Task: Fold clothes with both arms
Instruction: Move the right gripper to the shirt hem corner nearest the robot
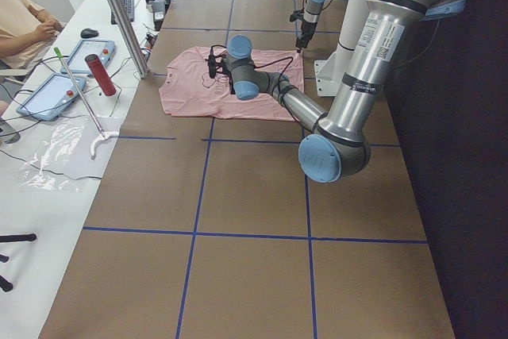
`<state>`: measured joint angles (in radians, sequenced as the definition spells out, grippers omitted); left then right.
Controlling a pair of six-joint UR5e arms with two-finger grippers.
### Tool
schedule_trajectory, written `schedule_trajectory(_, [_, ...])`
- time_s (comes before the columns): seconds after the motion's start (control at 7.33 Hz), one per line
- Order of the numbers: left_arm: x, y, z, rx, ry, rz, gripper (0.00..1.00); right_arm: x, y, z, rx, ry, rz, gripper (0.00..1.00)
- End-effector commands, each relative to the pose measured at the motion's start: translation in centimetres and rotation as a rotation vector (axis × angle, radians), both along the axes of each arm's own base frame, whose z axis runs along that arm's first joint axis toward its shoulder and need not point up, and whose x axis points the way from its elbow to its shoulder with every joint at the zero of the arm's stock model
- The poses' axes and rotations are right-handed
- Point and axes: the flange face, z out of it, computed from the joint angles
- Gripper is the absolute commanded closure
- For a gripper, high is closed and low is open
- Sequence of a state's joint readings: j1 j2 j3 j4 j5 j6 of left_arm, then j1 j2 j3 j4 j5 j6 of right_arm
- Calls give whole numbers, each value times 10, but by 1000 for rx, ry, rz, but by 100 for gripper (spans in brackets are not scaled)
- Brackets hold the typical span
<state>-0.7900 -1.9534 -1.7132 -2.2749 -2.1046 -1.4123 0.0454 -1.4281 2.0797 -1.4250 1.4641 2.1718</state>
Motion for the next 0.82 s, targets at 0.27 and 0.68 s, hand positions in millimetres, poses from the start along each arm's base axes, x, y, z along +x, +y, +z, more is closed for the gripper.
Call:
schedule_trajectory(0.27, [-1, 0, 0, -1, 0, -2, 1, -4, 1, 5, 0, 11, -4, 64])
schedule_trajectory(0.68, [-1, 1, 0, -2, -1, 0, 1, -2, 0, 6, 1, 14, -2, 100])
